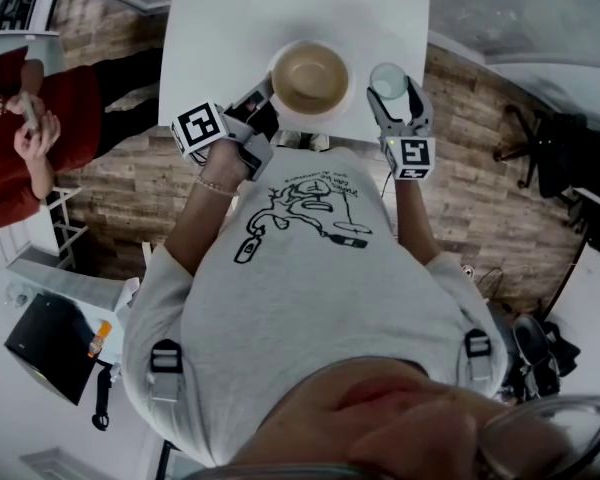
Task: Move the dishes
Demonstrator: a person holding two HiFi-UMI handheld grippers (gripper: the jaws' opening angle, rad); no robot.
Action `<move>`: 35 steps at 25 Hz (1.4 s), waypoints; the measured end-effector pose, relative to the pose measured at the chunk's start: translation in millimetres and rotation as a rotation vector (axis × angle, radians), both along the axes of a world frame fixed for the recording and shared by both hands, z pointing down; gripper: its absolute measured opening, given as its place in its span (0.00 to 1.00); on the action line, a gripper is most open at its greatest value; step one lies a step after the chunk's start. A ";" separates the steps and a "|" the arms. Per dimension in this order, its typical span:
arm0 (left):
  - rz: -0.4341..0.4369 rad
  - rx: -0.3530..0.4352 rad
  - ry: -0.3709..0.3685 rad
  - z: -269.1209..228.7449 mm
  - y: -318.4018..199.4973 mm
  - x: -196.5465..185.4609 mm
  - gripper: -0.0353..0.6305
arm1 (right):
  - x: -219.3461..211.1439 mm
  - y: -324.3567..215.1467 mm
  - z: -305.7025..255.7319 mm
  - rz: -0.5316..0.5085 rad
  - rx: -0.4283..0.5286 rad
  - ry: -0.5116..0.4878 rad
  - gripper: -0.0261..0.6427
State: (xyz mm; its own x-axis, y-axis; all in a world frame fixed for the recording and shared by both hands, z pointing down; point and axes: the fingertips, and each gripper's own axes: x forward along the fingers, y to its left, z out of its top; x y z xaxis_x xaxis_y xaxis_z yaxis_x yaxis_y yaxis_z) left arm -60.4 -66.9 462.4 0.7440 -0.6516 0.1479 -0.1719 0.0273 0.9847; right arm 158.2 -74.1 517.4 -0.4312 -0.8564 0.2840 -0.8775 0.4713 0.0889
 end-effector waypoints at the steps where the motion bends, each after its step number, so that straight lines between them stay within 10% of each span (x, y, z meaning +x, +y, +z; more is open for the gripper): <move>1: -0.001 -0.002 0.001 0.6 -0.1 -0.2 0.07 | -0.3 -0.3 1.0 0.001 0.001 -0.003 0.57; 35: 0.006 -0.012 -0.001 6.4 0.7 -1.6 0.07 | 21.3 -12.8 131.1 0.036 -0.152 0.018 0.57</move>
State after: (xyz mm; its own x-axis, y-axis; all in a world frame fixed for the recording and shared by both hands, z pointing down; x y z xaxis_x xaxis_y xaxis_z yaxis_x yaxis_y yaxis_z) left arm -62.1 -66.2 468.8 0.7476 -0.6455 0.1562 -0.1731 0.0377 0.9842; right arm 179.5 -86.9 648.5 -0.3944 -0.8180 0.4186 -0.8931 0.4486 0.0351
